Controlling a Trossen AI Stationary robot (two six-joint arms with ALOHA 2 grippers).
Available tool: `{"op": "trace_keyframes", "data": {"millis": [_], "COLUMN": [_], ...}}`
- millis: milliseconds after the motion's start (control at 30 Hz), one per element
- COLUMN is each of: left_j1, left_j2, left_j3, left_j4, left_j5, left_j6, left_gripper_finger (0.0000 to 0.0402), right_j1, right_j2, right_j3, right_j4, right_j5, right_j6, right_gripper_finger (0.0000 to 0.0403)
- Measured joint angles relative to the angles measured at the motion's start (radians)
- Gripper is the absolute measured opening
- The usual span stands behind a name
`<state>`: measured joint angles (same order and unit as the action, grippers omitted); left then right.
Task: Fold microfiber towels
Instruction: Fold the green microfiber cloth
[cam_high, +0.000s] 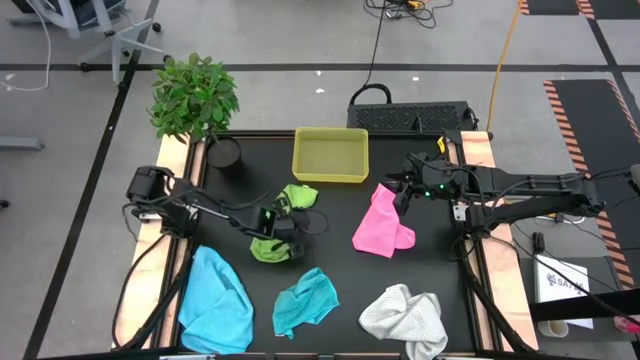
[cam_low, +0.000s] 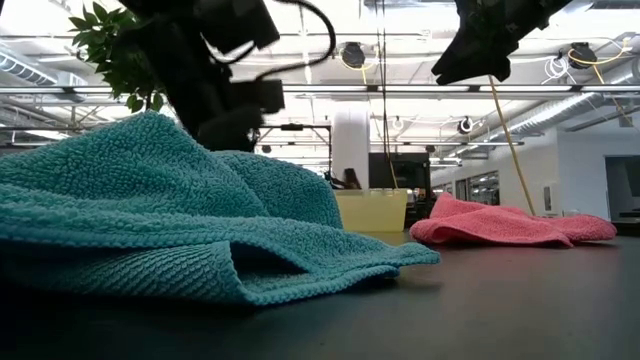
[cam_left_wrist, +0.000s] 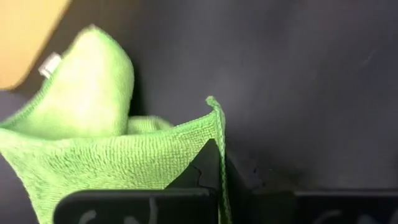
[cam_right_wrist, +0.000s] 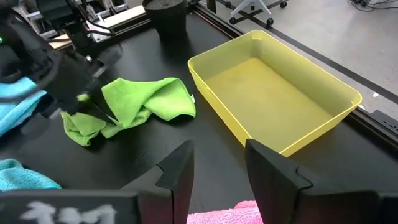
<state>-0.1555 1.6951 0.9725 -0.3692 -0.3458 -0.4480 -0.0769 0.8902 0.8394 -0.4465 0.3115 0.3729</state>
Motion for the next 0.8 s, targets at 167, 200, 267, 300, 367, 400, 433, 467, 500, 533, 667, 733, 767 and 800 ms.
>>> {"op": "trace_keyframes", "data": {"millis": [167, 200, 267, 300, 367, 400, 433, 467, 500, 533, 667, 733, 767, 800], "left_j1": [0.003, 0.004, 0.006, 0.006, 0.008, 0.01, 0.01, 0.01, 0.01, 0.01, 0.01, 0.008, 0.007, 0.006], "left_j2": [-0.098, -0.121, -0.169, -0.195, -0.244, -0.27, -0.296, -0.32, -0.349, -0.375, -0.48, -0.533, -0.557, -0.581], "left_j3": [0.0, 0.0, 0.0, 0.0, 0.0, 0.0, 0.0, 0.0, 0.0, 0.0, 0.0, 0.0, 0.0, 0.0], "left_j4": [0.024, 0.021, 0.024, 0.021, 0.026, 0.026, 0.023, 0.03, 0.036, 0.038, 0.085, 0.117, 0.136, 0.156], "left_j5": [-0.041, -0.05, -0.08, -0.1, -0.13, -0.144, -0.159, -0.174, -0.192, -0.214, -0.295, -0.335, -0.354, -0.37], "left_j6": [-0.011, -0.02, -0.037, -0.043, -0.05, -0.053, -0.058, -0.059, -0.059, -0.059, -0.045, -0.011, 0.009, 0.031], "left_gripper_finger": [0.0004, 0.0003, 0.0004, 0.0004, 0.0003, 0.0003, 0.0003, 0.0003, 0.0002, 0.0002, 0.0002, 0.0002, 0.0002, 0.0001], "right_j1": [0.0, 0.0, 0.0, 0.0, 0.0, 0.0, 0.0, 0.0, 0.0, 0.0, 0.0, 0.0, 0.001, 0.003], "right_j2": [0.01, 0.016, 0.027, 0.036, 0.051, 0.06, 0.069, 0.077, 0.086, 0.095, 0.128, 0.142, 0.149, 0.156], "right_j3": [0.0, 0.0, 0.0, 0.0, 0.0, 0.0, 0.0, 0.0, 0.0, 0.0, 0.0, 0.0, 0.0, 0.0], "right_j4": [0.0, 0.001, 0.0, 0.001, 0.0, 0.001, 0.006, 0.009, 0.011, 0.016, 0.016, 0.017, 0.016, 0.016], "right_j5": [0.0, 0.0, 0.0, 0.0, -0.002, -0.003, -0.006, -0.018, -0.026, -0.028, -0.029, -0.029, -0.032, -0.05], "right_j6": [0.0, 0.0, 0.0, 0.0, 0.0, 0.0, 0.0, 0.0, 0.0, 0.0, 0.0, 0.0, 0.002, 0.01], "right_gripper_finger": [0.0137, 0.0137, 0.0137, 0.0137, 0.0137, 0.0137, 0.0137, 0.0137, 0.0137, 0.0137, 0.0137, 0.0132, 0.0126, 0.0118]}}
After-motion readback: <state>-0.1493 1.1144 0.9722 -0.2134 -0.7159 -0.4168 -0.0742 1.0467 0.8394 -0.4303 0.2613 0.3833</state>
